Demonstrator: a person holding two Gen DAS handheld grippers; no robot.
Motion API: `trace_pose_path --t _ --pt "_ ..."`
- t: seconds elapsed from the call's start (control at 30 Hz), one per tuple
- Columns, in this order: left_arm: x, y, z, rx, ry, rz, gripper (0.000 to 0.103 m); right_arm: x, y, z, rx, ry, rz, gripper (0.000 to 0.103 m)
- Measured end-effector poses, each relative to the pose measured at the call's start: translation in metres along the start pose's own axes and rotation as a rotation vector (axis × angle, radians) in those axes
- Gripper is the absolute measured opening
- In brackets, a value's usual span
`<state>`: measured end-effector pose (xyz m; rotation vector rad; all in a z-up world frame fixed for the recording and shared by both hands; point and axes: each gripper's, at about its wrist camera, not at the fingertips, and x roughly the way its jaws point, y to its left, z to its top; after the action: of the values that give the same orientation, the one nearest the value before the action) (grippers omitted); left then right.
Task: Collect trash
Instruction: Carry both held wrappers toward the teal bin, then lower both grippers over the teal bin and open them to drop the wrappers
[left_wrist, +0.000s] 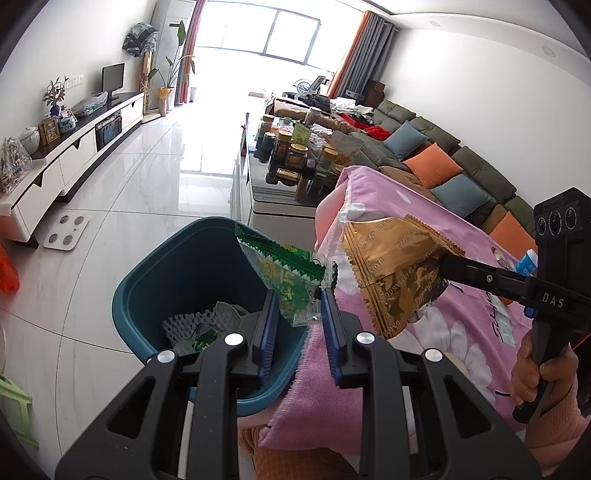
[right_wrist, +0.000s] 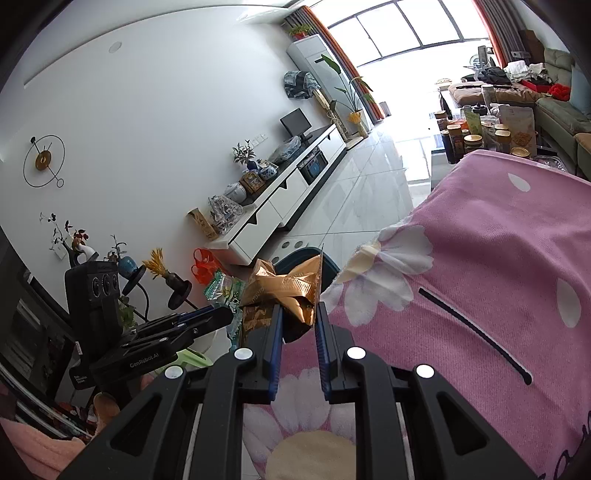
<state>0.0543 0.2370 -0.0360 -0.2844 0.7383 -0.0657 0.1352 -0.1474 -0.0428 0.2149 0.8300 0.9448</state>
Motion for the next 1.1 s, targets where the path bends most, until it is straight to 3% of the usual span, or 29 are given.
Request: trace_pose_path --t 1.1 --pt "0.017 0.027 -0.001 -0.037 0.026 0.067 0.024 0.040 0.017 0.015 -0.025 0.060 -0.005 0.016"
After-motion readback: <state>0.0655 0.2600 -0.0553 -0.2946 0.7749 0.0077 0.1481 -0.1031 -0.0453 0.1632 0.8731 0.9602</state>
